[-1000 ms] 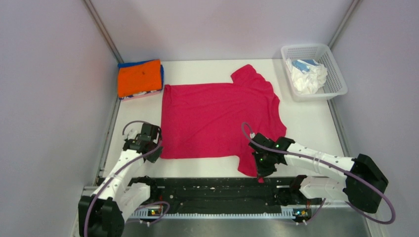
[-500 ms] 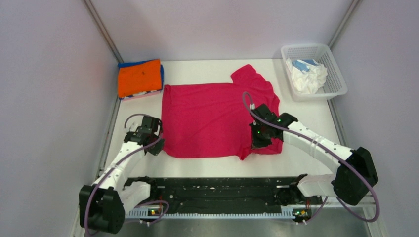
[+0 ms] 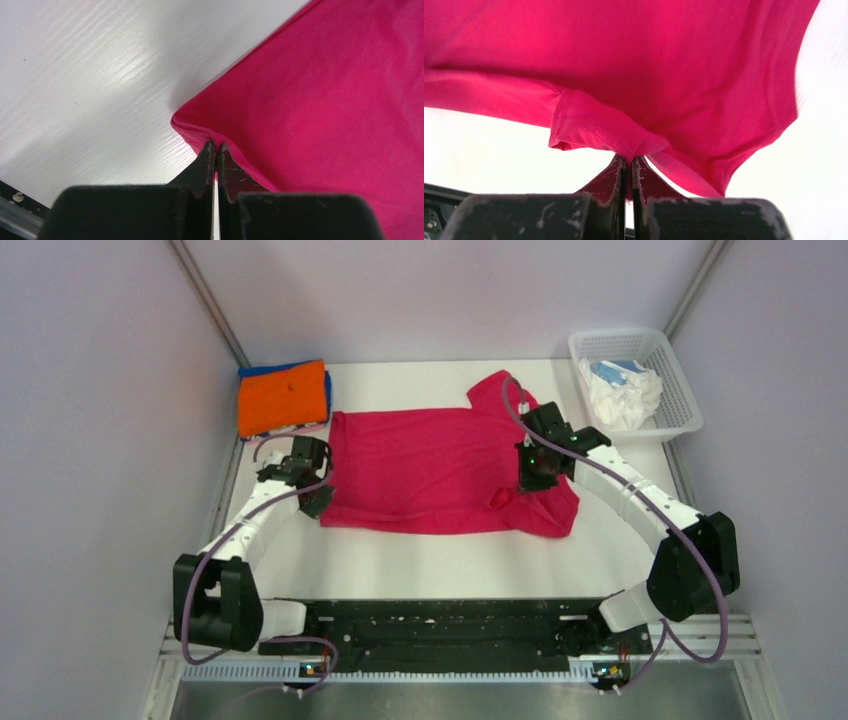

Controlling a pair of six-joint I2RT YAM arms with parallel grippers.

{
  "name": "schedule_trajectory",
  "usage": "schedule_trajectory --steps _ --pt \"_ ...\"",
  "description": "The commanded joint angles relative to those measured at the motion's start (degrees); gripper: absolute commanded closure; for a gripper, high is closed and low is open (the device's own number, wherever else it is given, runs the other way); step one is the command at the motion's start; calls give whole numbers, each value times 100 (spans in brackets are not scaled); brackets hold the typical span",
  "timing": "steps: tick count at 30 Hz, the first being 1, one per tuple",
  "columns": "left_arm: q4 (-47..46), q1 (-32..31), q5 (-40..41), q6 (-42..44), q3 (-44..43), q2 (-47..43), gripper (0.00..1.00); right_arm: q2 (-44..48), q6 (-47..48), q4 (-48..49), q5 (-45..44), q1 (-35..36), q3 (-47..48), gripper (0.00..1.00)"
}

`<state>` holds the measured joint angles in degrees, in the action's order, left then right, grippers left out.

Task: Fold and stack the t-shirts
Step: Fold the flattened tshirt in 1/3 of the way

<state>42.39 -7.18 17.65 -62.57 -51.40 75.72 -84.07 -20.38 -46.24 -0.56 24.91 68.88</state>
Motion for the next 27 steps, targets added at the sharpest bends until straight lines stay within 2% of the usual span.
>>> schedule_trajectory --steps 1,12,19,22,25,27 --pt "-256 210 45 219 -465 384 100 -300 571 177 19 -139 594 100" --pt "-647 456 -147 417 -797 972 100 -874 962 380 -476 -309 1315 100" --pt "-974 477 -270 627 -1169 1532 100 -1536 1971 510 -590 -380 1745 100" --pt "-1140 483 -185 701 -1349 1845 100 -1959 2985 753 -465 -420 1887 100" --pt "-1042 507 -102 745 -1602 2221 100 -2405 4562 1071 -540 -438 2065 100" --pt "-1042 514 -122 783 -1697 2384 99 -2713 5655 1010 -159 -464 2313 100"
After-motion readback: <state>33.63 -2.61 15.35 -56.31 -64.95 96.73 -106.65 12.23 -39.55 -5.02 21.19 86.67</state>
